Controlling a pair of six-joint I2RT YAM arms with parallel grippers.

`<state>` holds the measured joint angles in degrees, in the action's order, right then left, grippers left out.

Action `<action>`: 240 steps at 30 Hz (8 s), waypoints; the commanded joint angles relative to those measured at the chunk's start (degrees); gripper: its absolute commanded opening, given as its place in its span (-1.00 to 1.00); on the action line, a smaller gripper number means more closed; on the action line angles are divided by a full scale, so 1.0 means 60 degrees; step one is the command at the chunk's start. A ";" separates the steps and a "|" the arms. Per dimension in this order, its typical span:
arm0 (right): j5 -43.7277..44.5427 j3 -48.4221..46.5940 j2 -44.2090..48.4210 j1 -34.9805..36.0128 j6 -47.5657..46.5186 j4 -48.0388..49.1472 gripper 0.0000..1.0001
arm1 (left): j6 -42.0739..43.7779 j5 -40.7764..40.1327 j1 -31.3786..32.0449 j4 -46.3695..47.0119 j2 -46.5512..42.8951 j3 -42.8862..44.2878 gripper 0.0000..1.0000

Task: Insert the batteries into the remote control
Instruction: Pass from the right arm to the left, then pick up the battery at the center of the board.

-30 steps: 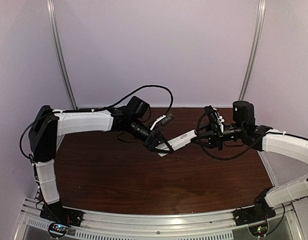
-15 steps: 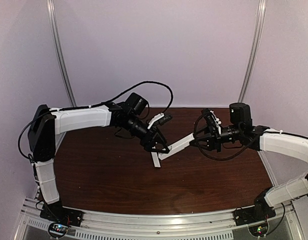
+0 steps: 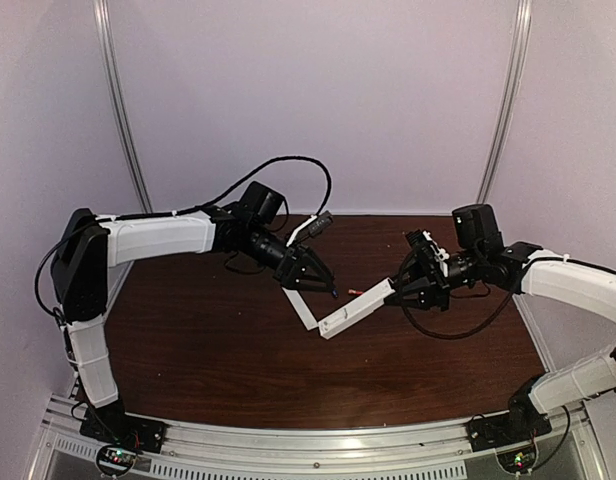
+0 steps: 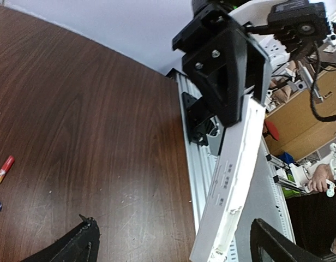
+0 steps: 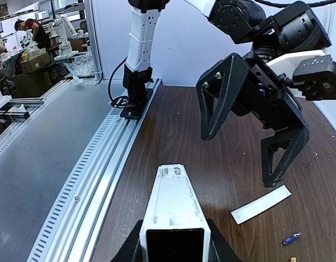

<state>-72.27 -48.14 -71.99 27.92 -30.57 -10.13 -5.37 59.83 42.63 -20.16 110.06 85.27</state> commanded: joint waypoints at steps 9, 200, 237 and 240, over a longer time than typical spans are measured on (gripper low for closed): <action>-0.0665 -0.0510 -0.0028 0.0487 -0.1672 -0.1591 -1.00 | -0.0220 0.2355 0.1081 0.0099 0.1234 0.2176 0.96; 0.8437 -0.7953 -0.8958 0.0266 -0.0664 -0.5300 -0.19 | -1.0592 -0.6758 -0.1099 1.5868 -0.2316 -0.9459 -1.00; 0.7632 -0.5770 -0.4324 0.1136 0.4450 -0.3906 -1.00 | -0.8396 -0.8430 -0.1129 1.4635 -0.3120 -0.9203 -1.00; 0.7700 -0.5634 -0.3620 0.1623 0.5353 -0.3287 -1.00 | -0.8660 -0.8411 -0.1129 1.4962 -0.2920 -0.9175 -1.00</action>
<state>-24.38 -83.44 -98.19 34.15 -8.25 -36.07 -57.49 10.50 36.32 66.37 91.50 28.80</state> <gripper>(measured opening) 0.075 0.237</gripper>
